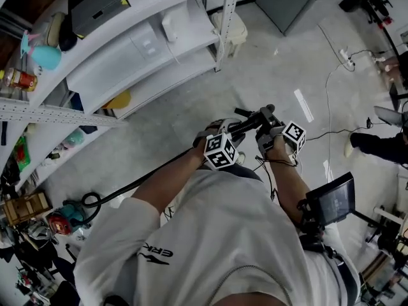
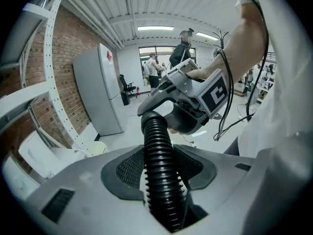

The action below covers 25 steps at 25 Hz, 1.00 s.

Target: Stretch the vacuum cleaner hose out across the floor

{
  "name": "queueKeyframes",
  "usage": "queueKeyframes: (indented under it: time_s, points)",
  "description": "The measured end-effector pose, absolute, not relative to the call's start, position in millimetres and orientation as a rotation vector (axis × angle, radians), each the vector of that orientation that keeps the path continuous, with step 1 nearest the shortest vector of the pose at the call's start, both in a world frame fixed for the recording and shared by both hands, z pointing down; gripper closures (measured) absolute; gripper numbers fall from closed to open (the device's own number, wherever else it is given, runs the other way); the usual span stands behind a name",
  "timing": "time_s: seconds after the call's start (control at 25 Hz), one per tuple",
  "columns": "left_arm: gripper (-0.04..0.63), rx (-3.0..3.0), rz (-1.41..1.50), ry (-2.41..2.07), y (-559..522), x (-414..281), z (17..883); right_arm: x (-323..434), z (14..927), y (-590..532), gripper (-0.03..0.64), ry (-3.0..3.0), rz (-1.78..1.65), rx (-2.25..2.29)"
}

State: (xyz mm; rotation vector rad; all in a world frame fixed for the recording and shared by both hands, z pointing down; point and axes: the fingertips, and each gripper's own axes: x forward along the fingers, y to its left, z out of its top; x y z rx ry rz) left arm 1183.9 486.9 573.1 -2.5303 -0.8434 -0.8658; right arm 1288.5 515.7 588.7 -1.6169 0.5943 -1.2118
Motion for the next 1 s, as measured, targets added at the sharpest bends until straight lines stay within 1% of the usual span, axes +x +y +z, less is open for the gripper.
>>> queueKeyframes:
  time_s: [0.6, 1.0]
  points:
    - [0.422, -2.532, -0.931, -0.762, 564.9, 1274.5, 578.9, 1378.2, 590.5, 588.0, 0.391, 0.668, -1.274, -1.591]
    - [0.422, -2.521, -0.969, -0.805, 581.2, 1325.1, 587.0, 1427.9, 597.1, 607.4, 0.391, 0.654, -1.267, -1.595]
